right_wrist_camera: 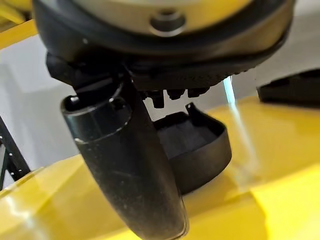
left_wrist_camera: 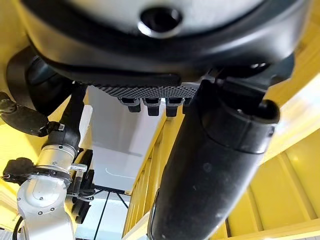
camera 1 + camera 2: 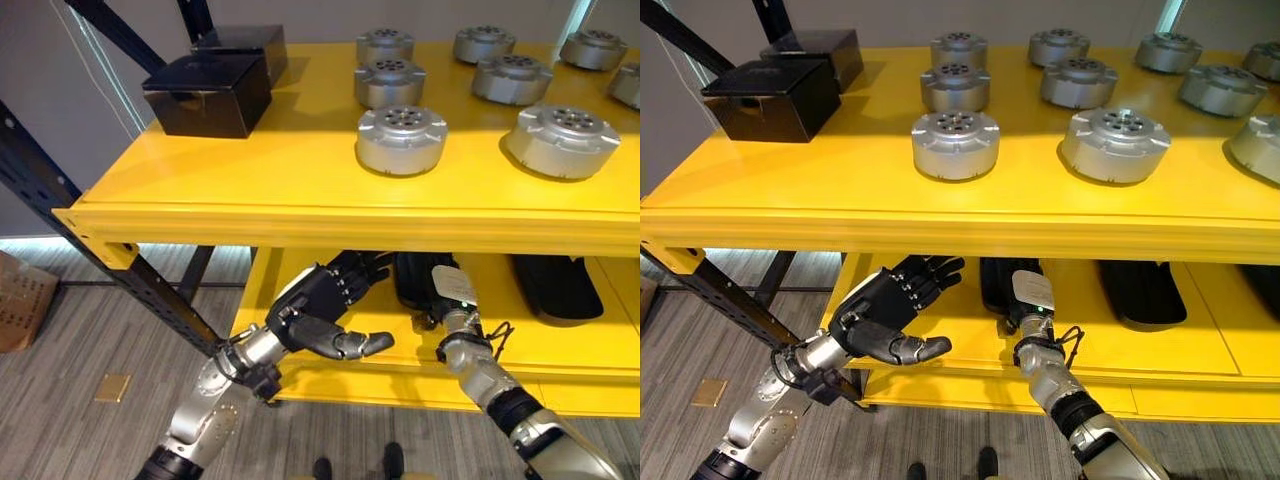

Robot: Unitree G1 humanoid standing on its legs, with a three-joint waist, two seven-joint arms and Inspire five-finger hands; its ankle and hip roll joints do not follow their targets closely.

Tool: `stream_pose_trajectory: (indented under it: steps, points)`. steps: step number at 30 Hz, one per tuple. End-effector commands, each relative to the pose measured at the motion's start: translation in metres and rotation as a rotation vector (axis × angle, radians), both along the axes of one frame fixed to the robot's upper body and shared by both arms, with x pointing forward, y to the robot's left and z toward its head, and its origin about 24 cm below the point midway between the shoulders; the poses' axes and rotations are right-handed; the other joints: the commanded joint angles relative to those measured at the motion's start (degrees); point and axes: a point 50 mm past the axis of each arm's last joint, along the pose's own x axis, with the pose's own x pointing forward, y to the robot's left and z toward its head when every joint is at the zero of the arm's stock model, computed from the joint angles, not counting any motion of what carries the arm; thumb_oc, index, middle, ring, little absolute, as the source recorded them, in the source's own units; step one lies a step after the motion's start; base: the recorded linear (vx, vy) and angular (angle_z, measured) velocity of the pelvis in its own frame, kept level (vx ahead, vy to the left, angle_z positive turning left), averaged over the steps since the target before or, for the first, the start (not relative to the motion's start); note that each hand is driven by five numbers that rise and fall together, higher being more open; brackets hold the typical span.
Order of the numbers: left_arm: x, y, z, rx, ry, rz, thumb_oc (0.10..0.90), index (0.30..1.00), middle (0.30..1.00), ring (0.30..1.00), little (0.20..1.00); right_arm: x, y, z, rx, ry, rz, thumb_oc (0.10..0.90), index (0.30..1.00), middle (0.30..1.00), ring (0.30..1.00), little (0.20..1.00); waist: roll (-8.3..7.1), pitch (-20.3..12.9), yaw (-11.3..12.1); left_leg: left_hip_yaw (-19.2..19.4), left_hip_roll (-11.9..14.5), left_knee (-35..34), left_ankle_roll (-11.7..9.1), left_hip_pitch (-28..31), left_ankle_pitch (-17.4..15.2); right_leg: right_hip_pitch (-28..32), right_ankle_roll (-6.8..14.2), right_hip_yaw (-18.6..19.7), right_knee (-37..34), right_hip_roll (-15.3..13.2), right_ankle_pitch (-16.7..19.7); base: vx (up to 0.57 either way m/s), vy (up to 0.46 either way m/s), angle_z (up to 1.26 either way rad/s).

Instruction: Move parts from the plastic box to the shelf.

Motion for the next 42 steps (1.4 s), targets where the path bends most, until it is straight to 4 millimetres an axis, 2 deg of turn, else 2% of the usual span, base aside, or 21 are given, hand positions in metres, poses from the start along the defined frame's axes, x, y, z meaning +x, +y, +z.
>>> stream_pose_trajectory:
  steps: [1,8,14,20,23,28,42]
  points:
    - [-0.001,-0.011,0.036,-0.098,-0.204,-0.07,0.9,1.0,1.0,1.0,1.0,0.026,0.001,0.055,-0.135,-0.286,0.035,0.9,1.0,1.0,1.0,1.0,-1.03,-1.1,1.5,2.4,1.9,-0.2,-0.1,0.7,-6.5,4.6,4.0,-3.0,1.8,-2.6,-8.6,0.0,0.0,0.0]
    - [-0.003,-0.009,0.037,-0.098,-0.206,-0.073,0.9,1.0,1.0,1.0,1.0,0.024,-0.007,0.052,-0.152,-0.249,0.026,0.9,1.0,1.0,1.0,1.0,-1.19,-1.0,1.4,2.7,2.0,-0.3,0.0,0.7,-6.5,4.6,4.0,-3.0,1.7,-2.6,-8.6,0.0,0.0,0.0]
    - [-0.003,-0.009,0.037,-0.095,-0.207,-0.072,0.9,1.0,1.0,1.0,1.0,0.023,-0.005,0.049,-0.127,-0.222,0.053,0.9,1.0,1.0,1.0,1.0,-1.23,-1.1,1.2,2.8,2.0,-0.3,0.0,0.7,-6.6,4.6,4.0,-2.8,1.6,-2.6,-8.5,0.0,0.0,0.0]
    - [-0.002,-0.008,0.038,-0.091,-0.21,-0.071,0.9,1.0,1.0,1.0,1.0,0.02,0.011,0.041,-0.064,-0.092,0.173,0.9,1.0,1.0,1.0,1.0,-1.47,-0.9,1.0,2.9,2.1,-0.3,-0.1,0.8,-6.6,4.6,4.0,-2.7,1.6,-2.7,-8.5,0.0,0.0,0.0]
    - [-0.003,-0.007,0.037,-0.083,-0.209,-0.064,0.9,1.0,1.0,1.0,1.0,0.017,0.021,0.051,-0.119,-0.12,0.272,0.9,1.0,1.0,1.0,1.0,-1.95,-0.9,0.7,3.1,2.2,-0.3,-0.1,1.0,-6.6,4.7,4.0,-2.6,1.7,-2.6,-8.5,0.0,0.0,0.0]
    - [-0.004,-0.005,0.036,-0.074,-0.218,-0.053,0.9,1.0,1.0,1.0,1.0,0.008,0.032,0.046,-0.074,-0.005,0.352,0.9,1.0,1.0,1.0,1.0,-2.44,-0.7,0.4,3.2,2.1,-0.3,0.0,0.8,-6.8,4.4,4.1,-2.4,1.8,-2.7,-8.6,0.0,0.0,0.0]
    - [-0.004,-0.006,0.034,-0.065,-0.21,-0.064,0.9,1.0,1.0,1.0,1.0,0.01,0.005,0.019,-0.089,0.159,0.148,0.9,1.0,1.0,1.0,1.0,-2.7,-0.8,0.8,3.4,2.3,-0.2,-0.1,1.2,-6.9,4.9,4.0,-2.7,1.8,-2.6,-8.8,0.0,0.0,0.0]
